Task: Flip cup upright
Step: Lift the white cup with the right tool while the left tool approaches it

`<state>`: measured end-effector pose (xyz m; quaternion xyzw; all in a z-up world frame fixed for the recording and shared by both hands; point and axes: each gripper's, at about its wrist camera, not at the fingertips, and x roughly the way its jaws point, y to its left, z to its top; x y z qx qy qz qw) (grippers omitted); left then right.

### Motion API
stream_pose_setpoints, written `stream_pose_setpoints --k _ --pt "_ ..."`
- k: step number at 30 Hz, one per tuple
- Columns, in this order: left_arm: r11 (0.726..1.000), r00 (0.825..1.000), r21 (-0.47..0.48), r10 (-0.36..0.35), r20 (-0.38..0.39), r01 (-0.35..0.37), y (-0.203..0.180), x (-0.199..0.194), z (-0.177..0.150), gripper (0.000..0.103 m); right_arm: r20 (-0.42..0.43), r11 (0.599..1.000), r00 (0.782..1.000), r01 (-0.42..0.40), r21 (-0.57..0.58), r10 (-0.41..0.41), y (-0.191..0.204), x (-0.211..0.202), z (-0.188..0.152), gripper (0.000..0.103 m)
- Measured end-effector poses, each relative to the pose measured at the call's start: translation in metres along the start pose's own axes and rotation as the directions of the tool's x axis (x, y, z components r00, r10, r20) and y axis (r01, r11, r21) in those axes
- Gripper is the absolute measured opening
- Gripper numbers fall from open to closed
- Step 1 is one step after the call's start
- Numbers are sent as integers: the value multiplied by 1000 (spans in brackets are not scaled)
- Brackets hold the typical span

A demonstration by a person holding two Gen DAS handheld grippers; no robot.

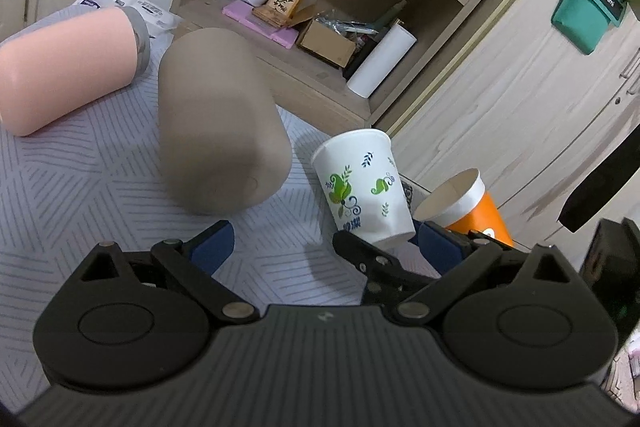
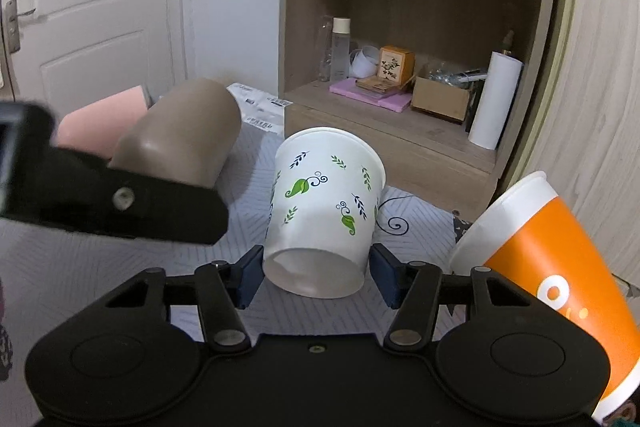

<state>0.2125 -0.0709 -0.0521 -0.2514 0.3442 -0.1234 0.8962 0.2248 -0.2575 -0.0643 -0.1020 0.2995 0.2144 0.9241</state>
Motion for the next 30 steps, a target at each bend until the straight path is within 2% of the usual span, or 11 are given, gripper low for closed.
stream_pose_setpoints --k 7,11,14,17,20,24,28,30 --pt "998 998 -43 -45 -45 43 8 -5 -5 100 -39 999 999 -32 40 34 19 -28 -9 62" --pt "990 992 -106 -98 -82 89 18 -10 -10 99 -69 990 994 -74 117 83 26 -43 -18 62" --pt "987 986 -120 -123 -112 109 22 -14 -14 99 -63 991 994 -80 110 87 36 -57 -20 62" --pt "978 974 -139 -175 -147 155 26 -21 -21 99 -75 986 993 -78 148 89 42 -69 -22 62" --pt "958 951 -175 -257 -173 227 31 -29 -27 99 -81 983 993 -74 169 89 55 -80 -29 62" --pt "974 962 -105 -217 -167 202 29 -41 -34 97 -80 977 992 -83 197 101 65 -90 -40 62" --pt "973 949 -118 -219 -226 197 32 -39 -38 92 -101 973 989 -88 214 111 68 -89 -41 63" --pt "974 950 -114 -218 -224 197 36 -41 -40 90 -123 974 985 -95 206 122 71 -86 -41 63"
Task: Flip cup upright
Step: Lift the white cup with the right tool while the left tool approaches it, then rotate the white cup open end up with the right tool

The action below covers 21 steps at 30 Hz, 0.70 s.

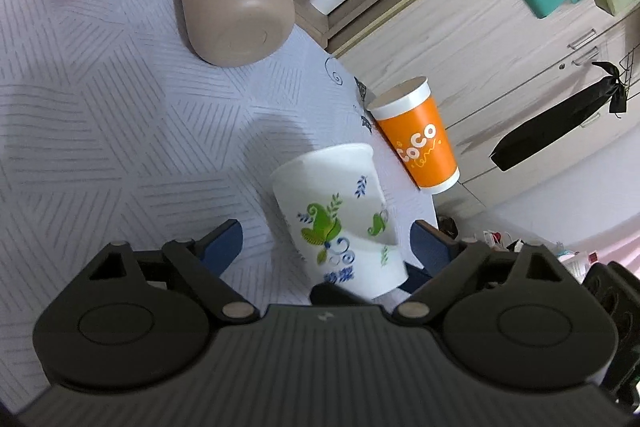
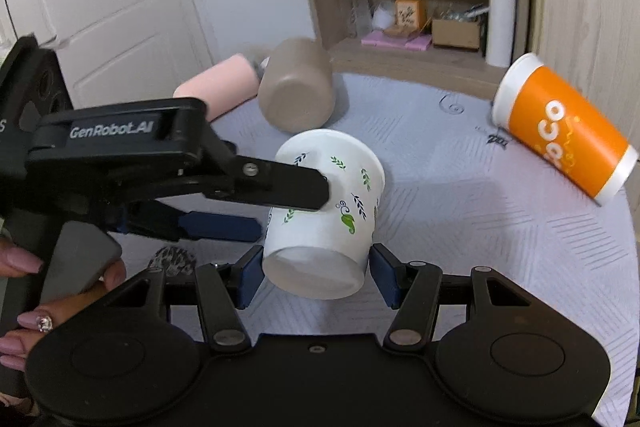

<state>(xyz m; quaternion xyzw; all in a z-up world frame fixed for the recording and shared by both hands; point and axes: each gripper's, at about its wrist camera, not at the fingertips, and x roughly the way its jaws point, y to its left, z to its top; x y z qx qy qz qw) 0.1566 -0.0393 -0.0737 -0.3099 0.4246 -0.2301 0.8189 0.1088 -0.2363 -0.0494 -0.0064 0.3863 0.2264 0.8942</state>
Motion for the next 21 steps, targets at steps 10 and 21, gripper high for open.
stream_pose_setpoints --k 10,21 --pt "999 999 -31 -40 -25 40 13 -2 0 61 -59 1000 998 -27 12 27 -1 9 4 63" --pt "998 999 55 -30 -20 31 0 -3 -2 56 -76 994 993 -93 -57 89 -7 13 23 78"
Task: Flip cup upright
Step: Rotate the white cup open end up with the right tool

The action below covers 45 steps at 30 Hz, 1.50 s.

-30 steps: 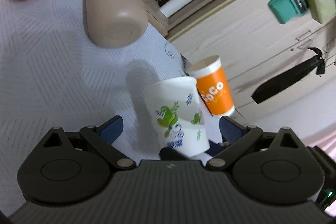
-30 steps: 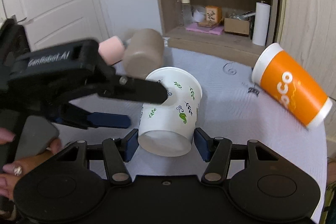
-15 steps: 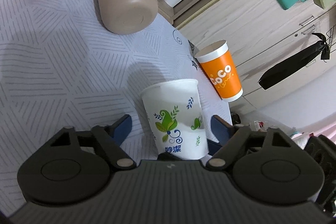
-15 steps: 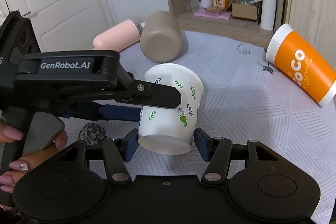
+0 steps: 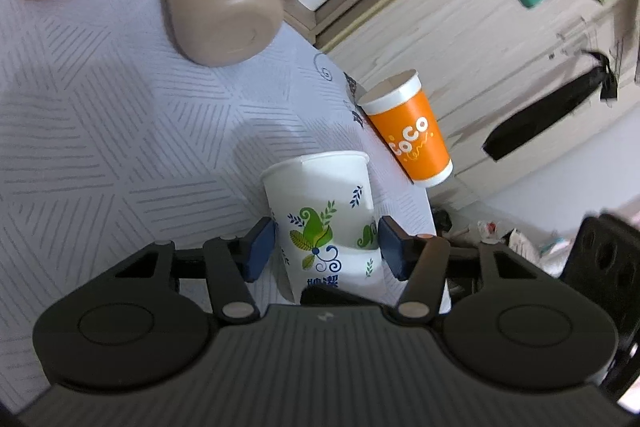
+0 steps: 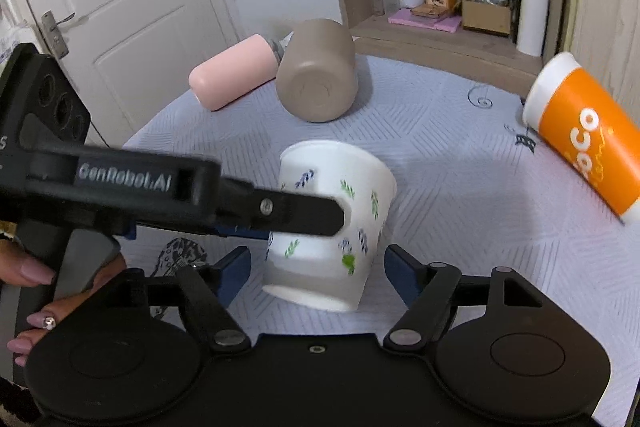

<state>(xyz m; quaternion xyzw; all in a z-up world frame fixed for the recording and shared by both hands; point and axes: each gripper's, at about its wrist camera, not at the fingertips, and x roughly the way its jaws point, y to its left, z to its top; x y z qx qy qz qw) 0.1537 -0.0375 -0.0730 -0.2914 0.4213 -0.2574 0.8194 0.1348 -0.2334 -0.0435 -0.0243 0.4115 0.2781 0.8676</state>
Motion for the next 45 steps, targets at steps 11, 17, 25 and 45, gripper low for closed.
stream_pose_setpoints --k 11,17,25,45 --pt "977 998 206 44 46 -52 -27 -13 -11 55 90 998 996 20 -51 -15 5 -15 -12 71" --pt "948 996 312 47 73 -68 -41 -22 -21 55 193 985 978 104 -138 -77 22 -26 -28 68" --pt "924 992 375 35 121 -78 -55 -27 -29 53 325 935 933 246 -255 -156 40 -31 -38 66" --pt "831 952 499 112 284 -246 -60 -19 -26 53 463 913 875 296 -280 -142 35 3 -29 66"
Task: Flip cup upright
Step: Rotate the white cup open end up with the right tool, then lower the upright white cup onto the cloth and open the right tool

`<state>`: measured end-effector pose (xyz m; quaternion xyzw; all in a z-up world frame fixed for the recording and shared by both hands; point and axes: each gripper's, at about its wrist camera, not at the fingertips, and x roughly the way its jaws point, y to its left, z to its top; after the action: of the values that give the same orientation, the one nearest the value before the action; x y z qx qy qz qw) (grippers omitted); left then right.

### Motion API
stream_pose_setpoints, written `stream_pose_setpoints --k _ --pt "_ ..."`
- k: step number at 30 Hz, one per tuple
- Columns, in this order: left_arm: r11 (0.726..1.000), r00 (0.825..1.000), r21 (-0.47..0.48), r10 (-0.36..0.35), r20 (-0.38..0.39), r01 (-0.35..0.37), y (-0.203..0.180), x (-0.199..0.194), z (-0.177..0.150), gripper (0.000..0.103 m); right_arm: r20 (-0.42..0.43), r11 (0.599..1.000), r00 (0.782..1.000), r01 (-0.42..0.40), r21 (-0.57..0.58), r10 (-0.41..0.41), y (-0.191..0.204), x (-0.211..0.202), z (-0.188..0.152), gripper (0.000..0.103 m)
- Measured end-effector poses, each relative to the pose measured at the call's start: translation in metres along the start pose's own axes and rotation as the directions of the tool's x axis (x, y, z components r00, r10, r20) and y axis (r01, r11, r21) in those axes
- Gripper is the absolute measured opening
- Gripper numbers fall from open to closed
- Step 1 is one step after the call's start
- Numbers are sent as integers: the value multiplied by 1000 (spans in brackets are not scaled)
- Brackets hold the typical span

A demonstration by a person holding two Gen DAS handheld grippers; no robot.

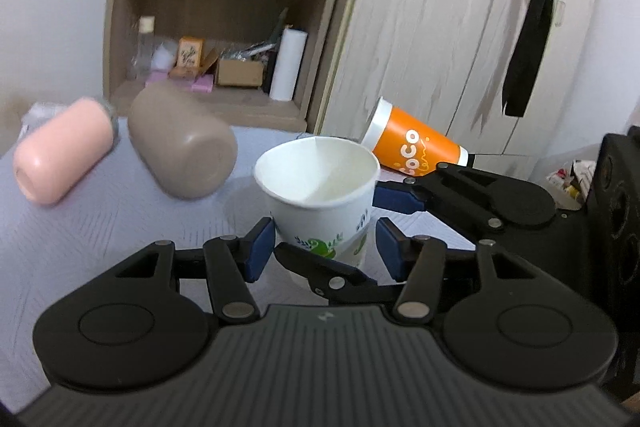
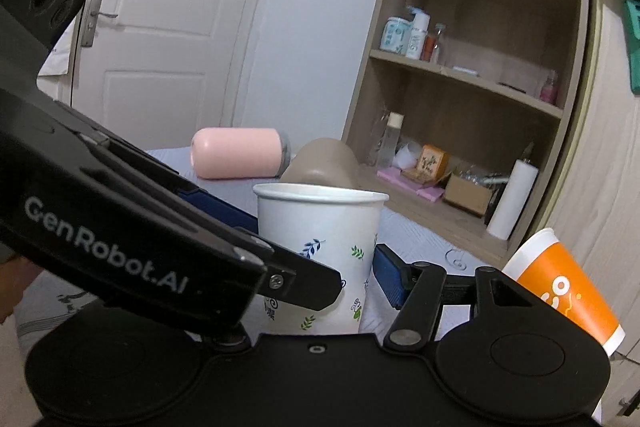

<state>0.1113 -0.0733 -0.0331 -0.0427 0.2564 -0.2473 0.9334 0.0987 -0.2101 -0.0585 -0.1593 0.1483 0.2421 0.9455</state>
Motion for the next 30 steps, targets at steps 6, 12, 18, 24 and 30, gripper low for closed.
stream_pose_setpoints --k 6,12,18,24,30 --pt "1000 999 5 -30 -11 30 -5 10 1 54 -50 998 999 1 66 3 -12 5 -3 66" --pt "999 999 -24 -43 -31 43 -4 17 0 57 -99 997 995 -2 72 10 -13 10 -5 66" --pt "998 999 -45 -35 -33 34 -5 18 -1 60 -101 997 995 2 77 6 -13 9 -5 67" --pt "1000 999 -19 8 -41 -9 -6 16 -4 64 -138 996 990 28 83 -16 -11 6 -7 74" --pt "999 1000 -39 12 -29 -13 -3 -4 -7 68 -119 991 992 49 128 -34 -10 -17 -7 74"
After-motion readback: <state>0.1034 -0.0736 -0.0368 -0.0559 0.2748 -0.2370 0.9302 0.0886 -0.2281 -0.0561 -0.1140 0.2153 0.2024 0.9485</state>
